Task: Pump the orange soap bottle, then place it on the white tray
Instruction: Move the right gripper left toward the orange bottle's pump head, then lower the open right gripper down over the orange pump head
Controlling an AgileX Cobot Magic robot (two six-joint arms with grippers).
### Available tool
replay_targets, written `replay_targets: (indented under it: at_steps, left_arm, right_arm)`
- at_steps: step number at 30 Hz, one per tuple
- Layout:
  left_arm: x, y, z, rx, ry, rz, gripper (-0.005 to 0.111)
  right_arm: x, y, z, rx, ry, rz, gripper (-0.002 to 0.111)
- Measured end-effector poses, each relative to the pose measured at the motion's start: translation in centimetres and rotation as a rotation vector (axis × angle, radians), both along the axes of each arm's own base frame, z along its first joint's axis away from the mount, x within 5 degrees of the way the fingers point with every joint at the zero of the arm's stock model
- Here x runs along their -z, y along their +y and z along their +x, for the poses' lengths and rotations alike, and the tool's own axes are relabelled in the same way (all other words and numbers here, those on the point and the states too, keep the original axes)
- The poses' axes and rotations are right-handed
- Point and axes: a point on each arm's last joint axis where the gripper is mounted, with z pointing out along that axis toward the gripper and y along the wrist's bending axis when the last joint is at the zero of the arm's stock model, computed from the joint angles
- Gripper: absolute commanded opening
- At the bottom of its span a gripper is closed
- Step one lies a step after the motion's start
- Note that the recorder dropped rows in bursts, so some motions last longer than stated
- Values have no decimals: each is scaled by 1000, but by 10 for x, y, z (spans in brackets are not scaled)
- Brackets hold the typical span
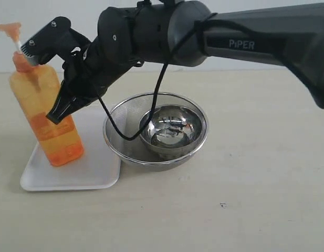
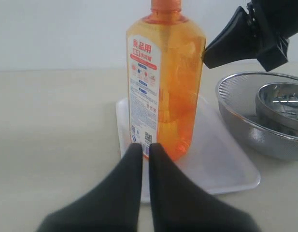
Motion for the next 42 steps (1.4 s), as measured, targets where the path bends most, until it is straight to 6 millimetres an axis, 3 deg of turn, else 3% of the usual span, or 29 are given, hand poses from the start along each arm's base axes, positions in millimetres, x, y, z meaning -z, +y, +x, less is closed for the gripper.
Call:
replay_targets:
  at_steps: [14, 20, 29, 38, 42]
  left_arm:
    - [0, 0, 0, 0, 0, 0, 5]
    - [0, 0, 0, 0, 0, 0, 5]
    - [0, 0, 0, 0, 0, 0, 5]
    - [0, 0, 0, 0, 0, 0, 5]
    - [0, 0, 0, 0, 0, 0, 5]
  right_arm:
    - [2, -1, -3, -6, 47, -14, 0]
    - [3, 5, -11, -44, 32, -28, 0]
    - [3, 2, -6, -27, -25, -70, 0]
    - [8, -2, -11, -21, 51, -126, 0]
    - [-3, -9, -19, -33, 97, -163, 0]
